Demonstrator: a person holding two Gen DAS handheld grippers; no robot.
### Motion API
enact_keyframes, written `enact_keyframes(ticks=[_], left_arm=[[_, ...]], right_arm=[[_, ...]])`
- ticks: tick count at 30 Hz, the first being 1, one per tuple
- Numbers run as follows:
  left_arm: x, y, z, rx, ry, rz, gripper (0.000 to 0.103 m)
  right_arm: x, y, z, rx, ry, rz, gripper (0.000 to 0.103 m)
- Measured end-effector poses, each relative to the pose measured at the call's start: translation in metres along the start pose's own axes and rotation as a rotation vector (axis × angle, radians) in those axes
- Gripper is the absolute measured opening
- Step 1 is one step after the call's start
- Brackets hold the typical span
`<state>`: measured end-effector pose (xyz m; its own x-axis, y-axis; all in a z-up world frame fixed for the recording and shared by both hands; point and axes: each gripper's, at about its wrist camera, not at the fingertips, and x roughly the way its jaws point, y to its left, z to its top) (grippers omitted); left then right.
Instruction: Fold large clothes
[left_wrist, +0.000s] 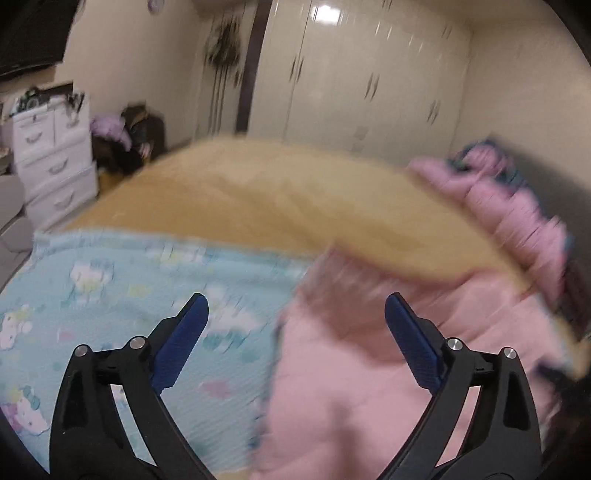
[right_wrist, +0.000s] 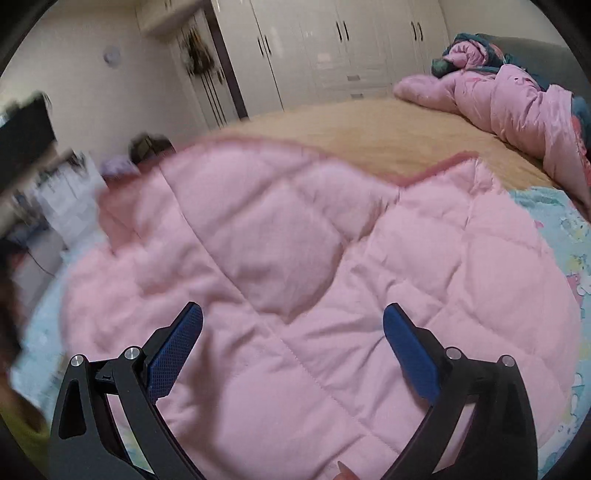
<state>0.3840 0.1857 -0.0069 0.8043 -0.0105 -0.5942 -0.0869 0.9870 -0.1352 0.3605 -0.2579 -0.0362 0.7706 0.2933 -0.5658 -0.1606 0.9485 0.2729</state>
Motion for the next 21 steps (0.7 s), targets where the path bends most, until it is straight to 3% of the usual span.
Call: enact_keyframes(ticks=[2,5,7,8,10,11,12,13,14,15,16,17,19,21], left_arm=[[0.03,0.008,-0.013,-0.017,0.076,-0.054,0.09],[0.055,0.006,-0.025,-0.009,0.16,-0.172,0.09],[0.072,-0.005,-0.035,0.052,0.221,-0.152,0.092],[0.074,-0.007,-0.037,0.06,0.223,-0.149,0.092],[0.076,-0.011,-0.037,0.053,0.215,-0.171,0.09],[0.075,-0.013,-0.036,0.055,0.205,-0.184,0.085],[0.074,-0.015,-0.036,0.057,0.185,-0.208,0.068],[0.073,-0.015,-0.035,0.041,0.17,-0.235,0.053],[0.073,-0.014,-0.035,0.015,0.152,-0.265,0.047],[0.073,-0.014,-0.035,-0.006,0.136,-0.291,0.029],[0.071,-0.008,-0.034,-0.051,0.103,-0.329,0.019],[0.067,0.0,-0.035,-0.082,0.077,-0.347,0.016],[0.053,0.006,-0.023,-0.14,-0.01,-0.362,0.012],[0.027,-0.005,-0.008,-0.087,-0.111,-0.336,0.012]], right_arm=[[-0.015,-0.027,0.018,0.05,-0.056,-0.092,0.097],[-0.012,-0.064,0.038,0.06,-0.033,-0.222,0.097],[0.009,-0.086,0.047,-0.01,0.085,-0.339,0.097],[0.018,-0.096,0.047,-0.03,0.128,-0.383,0.09],[0.04,-0.115,0.044,-0.001,0.223,-0.341,0.079],[0.043,-0.119,0.038,0.005,0.22,-0.327,0.076],[0.045,-0.118,0.035,-0.008,0.214,-0.325,0.072],[0.044,-0.116,0.034,-0.027,0.194,-0.328,0.059],[0.043,-0.114,0.035,-0.035,0.172,-0.325,0.045],[0.039,-0.109,0.036,-0.038,0.145,-0.323,0.04],[0.033,-0.107,0.038,-0.037,0.113,-0.337,0.029],[0.029,-0.108,0.043,-0.028,0.087,-0.344,0.019],[0.021,-0.12,0.059,0.013,0.023,-0.317,0.017],[0.008,-0.13,0.07,0.084,-0.047,-0.284,0.016]])
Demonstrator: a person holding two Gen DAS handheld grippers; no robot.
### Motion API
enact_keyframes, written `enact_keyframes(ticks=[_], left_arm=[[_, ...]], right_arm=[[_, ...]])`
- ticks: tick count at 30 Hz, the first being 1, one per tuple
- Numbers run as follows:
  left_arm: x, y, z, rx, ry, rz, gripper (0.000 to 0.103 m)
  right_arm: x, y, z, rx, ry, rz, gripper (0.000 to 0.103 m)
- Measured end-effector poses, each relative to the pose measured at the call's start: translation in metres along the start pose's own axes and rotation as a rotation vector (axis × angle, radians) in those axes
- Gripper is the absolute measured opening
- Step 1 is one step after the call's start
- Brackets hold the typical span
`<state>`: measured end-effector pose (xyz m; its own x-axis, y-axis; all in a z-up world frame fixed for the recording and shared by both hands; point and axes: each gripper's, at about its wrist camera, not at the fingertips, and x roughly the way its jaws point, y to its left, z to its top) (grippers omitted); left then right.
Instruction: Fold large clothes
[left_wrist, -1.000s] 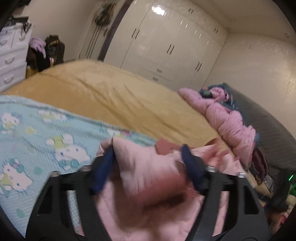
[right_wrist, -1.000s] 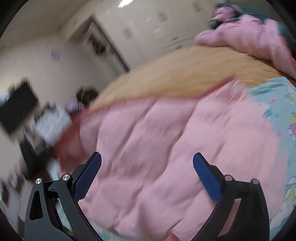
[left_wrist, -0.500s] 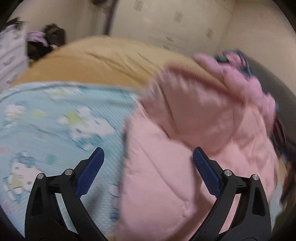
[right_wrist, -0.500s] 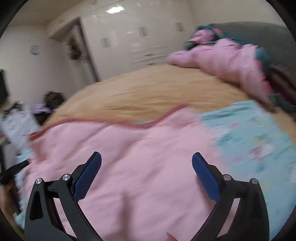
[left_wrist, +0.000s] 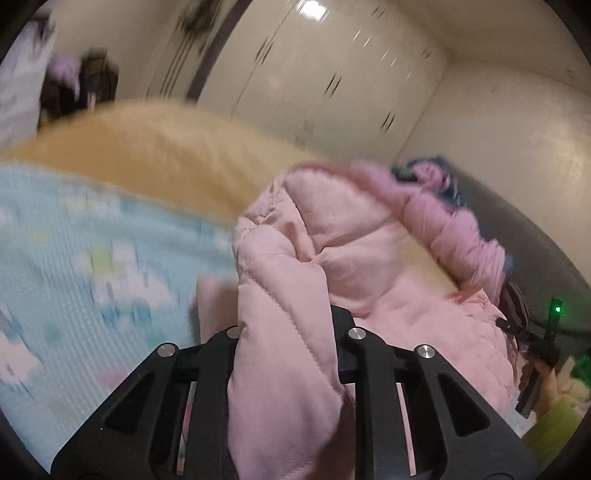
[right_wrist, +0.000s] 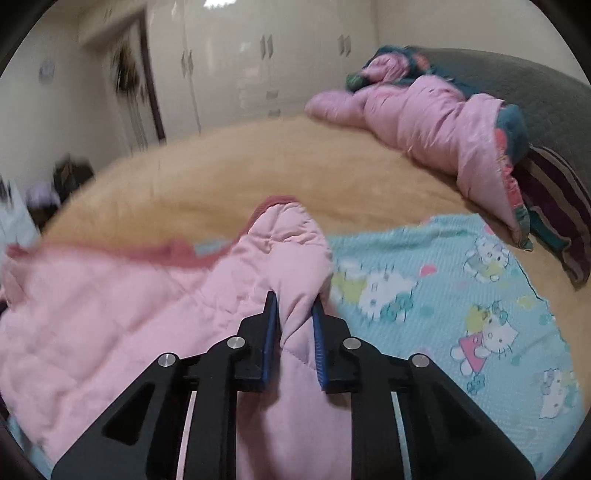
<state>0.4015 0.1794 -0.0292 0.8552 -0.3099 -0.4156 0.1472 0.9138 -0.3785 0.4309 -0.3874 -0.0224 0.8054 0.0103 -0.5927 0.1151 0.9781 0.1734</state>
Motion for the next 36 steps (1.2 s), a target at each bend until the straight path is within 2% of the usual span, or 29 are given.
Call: enact_keyframes(ticks=[2,4,6,8,10,16,20,25,27,28,29,30,31,33,36], left_arm=[[-0.003,-0.023,0.007,0.087,-0.034,0.062,0.012],[0.008,-0.031,0.005,0.127,-0.037,0.143,0.012],[0.034,-0.02,-0.003,0.125,0.016,0.216,0.012],[0.058,-0.007,-0.016,0.106,0.079,0.254,0.012],[0.073,0.006,-0.023,0.077,0.124,0.259,0.014],[0.081,0.014,-0.027,0.073,0.151,0.268,0.017],[0.088,0.018,-0.03,0.052,0.166,0.258,0.021],[0.084,0.019,-0.032,0.06,0.179,0.294,0.035],[0.081,0.021,-0.032,0.059,0.181,0.305,0.04],[0.079,0.021,-0.032,0.062,0.182,0.311,0.043],[0.077,0.019,-0.031,0.071,0.186,0.324,0.045],[0.074,0.018,-0.031,0.084,0.187,0.342,0.052],[0.07,0.016,-0.031,0.097,0.187,0.367,0.061],[0.062,0.016,-0.031,0.106,0.189,0.386,0.068],[0.046,0.012,-0.029,0.11,0.2,0.403,0.076]], right_arm=[[0.006,-0.01,0.006,0.06,-0.007,0.002,0.014],[0.02,-0.01,0.006,0.045,0.012,-0.029,0.014],[0.041,-0.012,0.002,0.042,0.05,-0.065,0.014],[0.054,-0.016,-0.006,0.056,0.065,-0.082,0.013],[0.064,-0.016,-0.014,0.052,0.075,-0.097,0.012],[0.092,-0.02,-0.028,0.053,0.126,-0.146,0.011],[0.103,-0.026,-0.036,0.066,0.147,-0.145,0.011],[0.098,-0.03,-0.042,0.077,0.162,-0.138,0.013],[0.086,-0.03,-0.042,0.079,0.15,-0.146,0.021],[0.078,-0.031,-0.042,0.082,0.143,-0.148,0.032],[0.068,-0.033,-0.044,0.09,0.129,-0.151,0.051],[0.054,-0.035,-0.047,0.104,0.111,-0.142,0.06],[0.045,-0.036,-0.049,0.111,0.095,-0.131,0.066],[0.019,-0.032,-0.054,0.108,0.068,-0.096,0.067],[-0.021,-0.015,-0.065,0.083,0.015,-0.034,0.077]])
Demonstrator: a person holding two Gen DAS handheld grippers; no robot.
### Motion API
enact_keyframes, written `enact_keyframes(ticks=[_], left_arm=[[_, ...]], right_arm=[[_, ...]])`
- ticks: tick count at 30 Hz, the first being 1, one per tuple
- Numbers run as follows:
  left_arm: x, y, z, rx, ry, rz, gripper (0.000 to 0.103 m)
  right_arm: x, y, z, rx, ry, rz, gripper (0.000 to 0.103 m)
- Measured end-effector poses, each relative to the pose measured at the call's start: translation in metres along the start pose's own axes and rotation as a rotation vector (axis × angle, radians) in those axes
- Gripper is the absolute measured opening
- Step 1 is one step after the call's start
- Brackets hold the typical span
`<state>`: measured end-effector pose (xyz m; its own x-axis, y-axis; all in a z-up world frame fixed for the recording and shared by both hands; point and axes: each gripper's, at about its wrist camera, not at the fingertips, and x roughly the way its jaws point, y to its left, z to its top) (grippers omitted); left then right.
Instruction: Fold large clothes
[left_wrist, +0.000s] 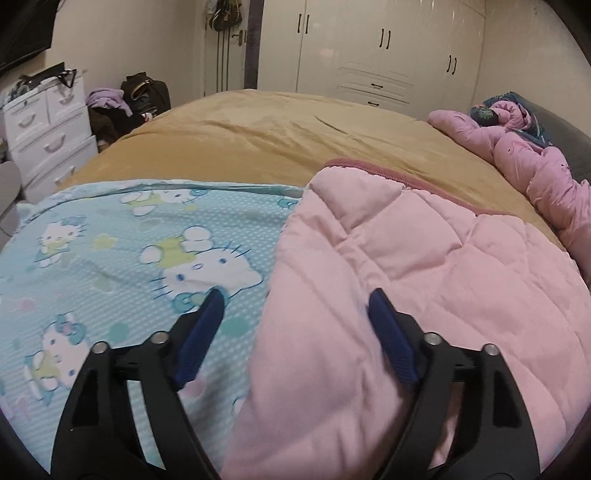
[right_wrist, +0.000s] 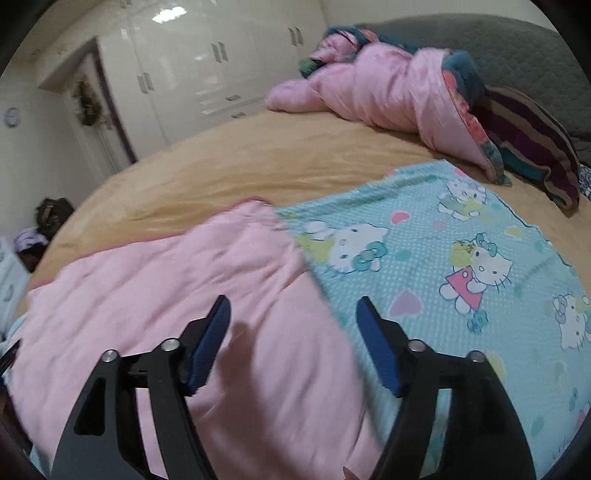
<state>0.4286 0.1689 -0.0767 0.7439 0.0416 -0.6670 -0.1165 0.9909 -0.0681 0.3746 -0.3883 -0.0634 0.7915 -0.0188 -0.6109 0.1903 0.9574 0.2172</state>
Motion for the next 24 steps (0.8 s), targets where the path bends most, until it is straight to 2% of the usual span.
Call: enact_keyframes(ticks=[2,5,6,10,12,14,16,19,22,24], left_arm=[[-0.013,-0.001,0.0,0.01,0.004,0.005,0.08],[-0.039,-0.008,0.002,0.022,-0.007,0.002,0.087],[-0.049,-0.011,0.003,0.021,-0.015,-0.005,0.094],[-0.086,-0.028,0.006,0.042,-0.062,-0.017,0.094],[-0.099,-0.037,0.002,0.036,-0.073,-0.053,0.094],[-0.107,-0.046,-0.009,0.014,-0.054,-0.131,0.094],[-0.106,-0.056,-0.025,0.015,-0.019,-0.178,0.094],[-0.095,-0.072,-0.054,0.045,0.051,-0.184,0.094],[-0.07,-0.078,-0.079,0.059,0.151,-0.147,0.094],[-0.061,-0.077,-0.087,0.052,0.162,-0.153,0.095]], right_arm=[[-0.021,0.013,-0.008,-0.015,-0.023,0.037,0.085],[-0.054,0.043,-0.019,-0.061,-0.031,0.1,0.086],[-0.061,0.051,-0.02,-0.075,-0.03,0.112,0.086],[-0.077,0.087,-0.029,-0.118,0.001,0.146,0.087],[-0.084,0.104,-0.038,-0.17,-0.008,0.152,0.087],[-0.083,0.12,-0.049,-0.218,0.015,0.16,0.082],[-0.078,0.13,-0.058,-0.244,0.039,0.18,0.08],[-0.063,0.138,-0.072,-0.244,0.089,0.195,0.08],[-0.037,0.136,-0.088,-0.21,0.199,0.12,0.08],[-0.027,0.133,-0.093,-0.185,0.228,0.123,0.08]])
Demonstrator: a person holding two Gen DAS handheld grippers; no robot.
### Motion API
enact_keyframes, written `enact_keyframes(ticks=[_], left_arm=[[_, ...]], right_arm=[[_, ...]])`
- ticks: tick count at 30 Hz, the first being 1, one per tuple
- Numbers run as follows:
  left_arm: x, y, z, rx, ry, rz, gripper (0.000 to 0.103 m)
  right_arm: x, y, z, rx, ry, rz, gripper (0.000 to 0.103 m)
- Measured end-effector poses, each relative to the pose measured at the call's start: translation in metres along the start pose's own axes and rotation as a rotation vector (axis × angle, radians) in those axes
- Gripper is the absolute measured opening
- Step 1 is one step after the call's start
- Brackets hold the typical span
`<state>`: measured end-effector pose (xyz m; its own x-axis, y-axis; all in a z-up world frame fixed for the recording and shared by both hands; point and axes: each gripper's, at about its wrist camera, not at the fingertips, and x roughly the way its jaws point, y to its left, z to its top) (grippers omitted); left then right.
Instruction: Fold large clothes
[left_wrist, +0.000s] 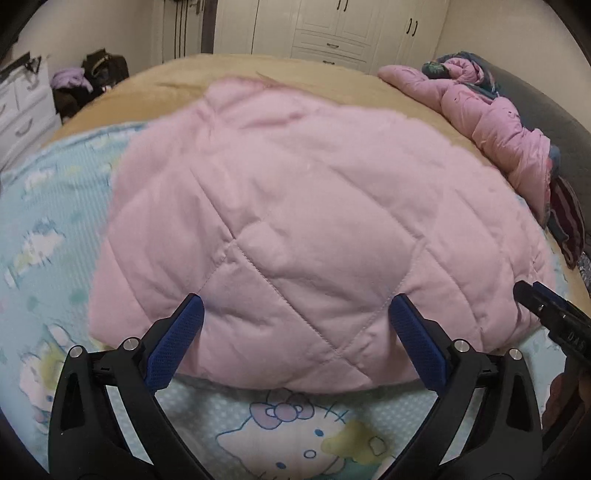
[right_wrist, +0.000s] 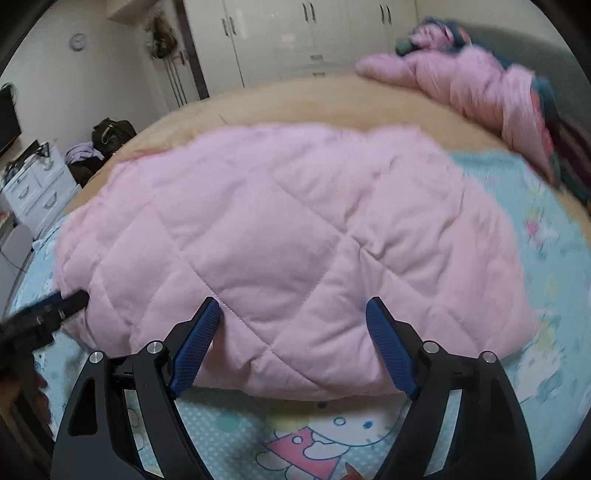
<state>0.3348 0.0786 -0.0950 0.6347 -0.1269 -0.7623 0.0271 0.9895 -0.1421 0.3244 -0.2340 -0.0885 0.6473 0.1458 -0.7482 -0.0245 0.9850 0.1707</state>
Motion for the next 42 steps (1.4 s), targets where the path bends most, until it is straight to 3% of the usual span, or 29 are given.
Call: enact_keyframes(ticks=[7,10,12,15,19,23,30,36,39,42], left_arm=[[0.016,-0.004,-0.008,0.037,-0.018,0.029,0.095],[0.004,-0.006,-0.002,0.036,-0.006,0.034,0.095],[-0.005,-0.008,0.003,0.049,-0.019,0.043,0.095],[-0.024,-0.011,0.012,0.067,-0.066,0.064,0.095],[-0.041,-0.001,0.021,0.047,-0.117,0.078,0.095],[-0.046,0.013,0.026,0.04,-0.142,0.129,0.095],[-0.046,0.036,0.03,0.0,-0.144,0.186,0.095],[-0.035,0.055,0.032,-0.046,-0.119,0.185,0.095],[-0.028,0.062,0.032,-0.069,-0.099,0.178,0.095],[-0.022,0.068,0.032,-0.094,-0.083,0.157,0.095]], right_arm=[[0.023,-0.006,-0.005,0.028,0.003,0.022,0.081],[0.01,-0.005,0.0,0.029,0.004,0.046,0.082],[-0.007,-0.011,0.007,0.071,-0.018,0.108,0.087],[-0.031,-0.029,0.017,0.132,-0.094,0.142,0.097],[-0.052,-0.052,0.028,0.144,-0.152,0.124,0.099],[-0.062,-0.078,0.027,0.14,-0.177,0.05,0.099],[-0.064,-0.136,0.021,0.241,-0.197,-0.004,0.099],[-0.061,-0.177,0.02,0.304,-0.2,-0.023,0.099],[-0.055,-0.197,0.017,0.362,-0.196,-0.002,0.099],[-0.042,-0.218,0.013,0.433,-0.161,0.088,0.099]])
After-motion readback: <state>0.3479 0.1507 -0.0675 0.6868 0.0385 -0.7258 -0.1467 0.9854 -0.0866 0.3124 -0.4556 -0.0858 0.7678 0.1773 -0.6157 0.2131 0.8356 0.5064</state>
